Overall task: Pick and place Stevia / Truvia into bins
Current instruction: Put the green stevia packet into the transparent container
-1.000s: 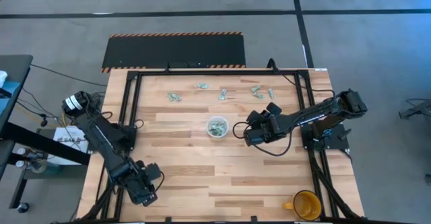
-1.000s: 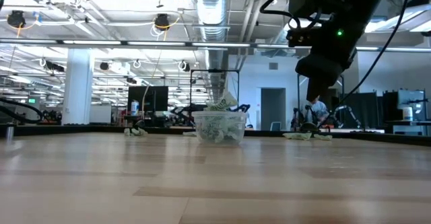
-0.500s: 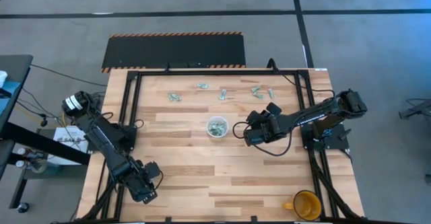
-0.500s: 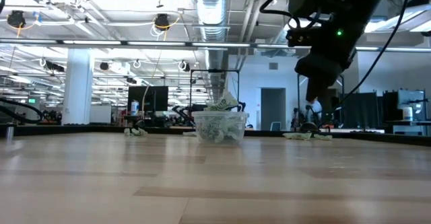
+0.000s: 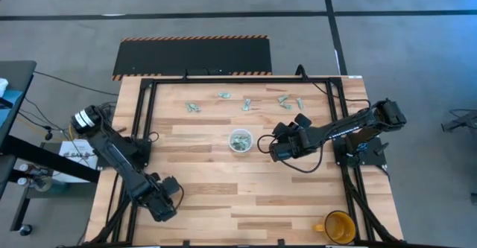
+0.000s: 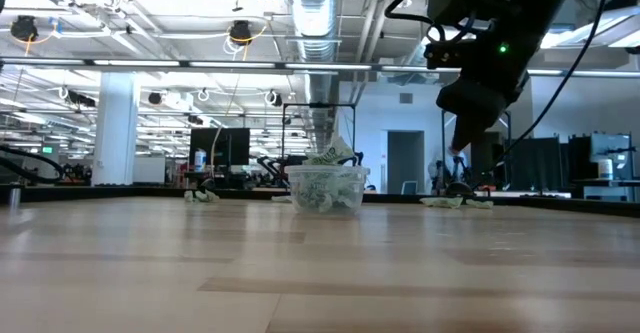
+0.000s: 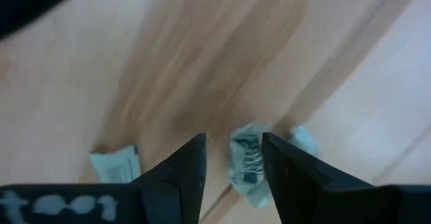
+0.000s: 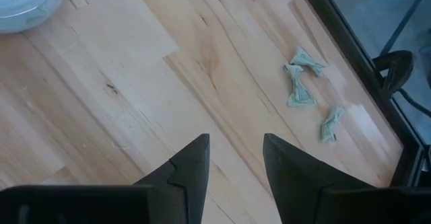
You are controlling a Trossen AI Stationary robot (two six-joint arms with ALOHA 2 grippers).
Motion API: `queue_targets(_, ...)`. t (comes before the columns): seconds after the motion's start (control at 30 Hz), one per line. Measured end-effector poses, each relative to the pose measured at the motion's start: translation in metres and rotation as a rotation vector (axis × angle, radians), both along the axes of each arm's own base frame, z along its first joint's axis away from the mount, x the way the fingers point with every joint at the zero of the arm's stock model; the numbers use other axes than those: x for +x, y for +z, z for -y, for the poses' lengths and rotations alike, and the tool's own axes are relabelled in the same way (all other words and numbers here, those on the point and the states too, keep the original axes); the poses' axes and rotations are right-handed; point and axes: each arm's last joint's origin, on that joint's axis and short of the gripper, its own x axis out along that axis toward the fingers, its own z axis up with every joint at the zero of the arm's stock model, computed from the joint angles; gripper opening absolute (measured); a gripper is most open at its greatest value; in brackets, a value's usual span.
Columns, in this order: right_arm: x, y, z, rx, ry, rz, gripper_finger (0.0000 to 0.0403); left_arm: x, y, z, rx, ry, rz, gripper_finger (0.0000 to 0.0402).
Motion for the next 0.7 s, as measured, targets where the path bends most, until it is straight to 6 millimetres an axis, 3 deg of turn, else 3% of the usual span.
queue_targets(0.17, 0.0, 0.0, 0.0, 0.0, 0.001, -0.001, 0.0134, 0.0043, -0.011, 0.0049, -0.026, -0.039, -0.062, 0.0132)
queue_targets(0.47, 0.0002, 0.0, -0.0001, 0.0, 0.002, 0.001, 0.0134, 0.0054, -0.0108, 0.0031, 0.007, -0.044, -0.045, 0.0127)
queue_targets(0.7, 0.0002, 0.0, -0.0001, -0.001, 0.002, 0.001, 0.0134, 0.0089, -0.0114, -0.0023, 0.032, -0.012, -0.045, 0.0057)
